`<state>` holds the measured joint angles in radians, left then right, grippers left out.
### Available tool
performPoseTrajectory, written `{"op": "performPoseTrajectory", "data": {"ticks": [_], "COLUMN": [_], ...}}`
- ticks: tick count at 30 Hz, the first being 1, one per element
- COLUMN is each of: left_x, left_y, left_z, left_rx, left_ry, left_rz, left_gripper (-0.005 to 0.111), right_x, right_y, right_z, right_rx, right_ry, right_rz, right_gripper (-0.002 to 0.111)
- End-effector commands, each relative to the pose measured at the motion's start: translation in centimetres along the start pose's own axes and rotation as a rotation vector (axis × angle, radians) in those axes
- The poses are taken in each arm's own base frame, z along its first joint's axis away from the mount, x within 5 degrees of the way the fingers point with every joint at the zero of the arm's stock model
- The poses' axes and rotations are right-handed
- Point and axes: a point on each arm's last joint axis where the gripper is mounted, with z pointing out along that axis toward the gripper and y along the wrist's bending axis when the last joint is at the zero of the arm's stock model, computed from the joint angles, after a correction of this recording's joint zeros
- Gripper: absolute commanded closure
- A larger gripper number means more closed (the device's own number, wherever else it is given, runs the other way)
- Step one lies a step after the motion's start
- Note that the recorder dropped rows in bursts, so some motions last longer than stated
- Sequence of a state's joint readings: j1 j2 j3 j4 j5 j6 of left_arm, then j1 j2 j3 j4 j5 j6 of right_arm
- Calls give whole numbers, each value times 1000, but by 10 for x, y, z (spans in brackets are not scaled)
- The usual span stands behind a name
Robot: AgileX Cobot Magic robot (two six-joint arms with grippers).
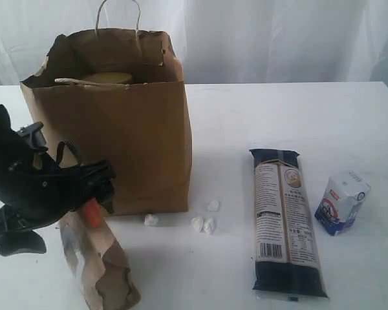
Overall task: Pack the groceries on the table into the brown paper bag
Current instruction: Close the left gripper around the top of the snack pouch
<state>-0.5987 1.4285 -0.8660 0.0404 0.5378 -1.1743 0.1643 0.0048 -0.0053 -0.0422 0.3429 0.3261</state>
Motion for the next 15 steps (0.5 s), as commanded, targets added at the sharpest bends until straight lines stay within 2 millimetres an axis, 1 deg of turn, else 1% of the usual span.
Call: {"op": "performPoseTrajectory", "data": {"ticks": [1, 3, 4, 7, 8, 9, 10, 15], "left_x": [5, 5, 5, 4, 1, 0, -1, -1], "left_y": [-4, -3, -3, -3, -3, -3, -4, -3], "left_z": [10, 10, 10, 10, 10, 10, 10, 10], "left_rx": [-7, -15, -15, -13, -20, -22, -13, -24], "left_ry": [46, 48, 51, 39, 12, -8, -22, -10], "left_rz": [63, 141, 232, 376, 493, 548, 571, 571], "left_gripper": [2, 2, 2, 2, 2, 2, 2, 2], "right_x": [1, 1, 1, 1, 1, 1, 1, 1], "right_y": [0, 0, 0, 0, 0, 0, 0, 0], "right_z": [0, 0, 0, 0, 0, 0, 0, 0], "right_rx": [-4, -4, -4, -4, -4, -4, -4, -4], "right_ry": [-7, -7, -7, -7, -7, -7, -7, -7], "right_rz": [-16, -16, -16, -16, -16, -16, -16, -16], "right_gripper": [108, 108, 108, 108, 108, 108, 108, 108]}}
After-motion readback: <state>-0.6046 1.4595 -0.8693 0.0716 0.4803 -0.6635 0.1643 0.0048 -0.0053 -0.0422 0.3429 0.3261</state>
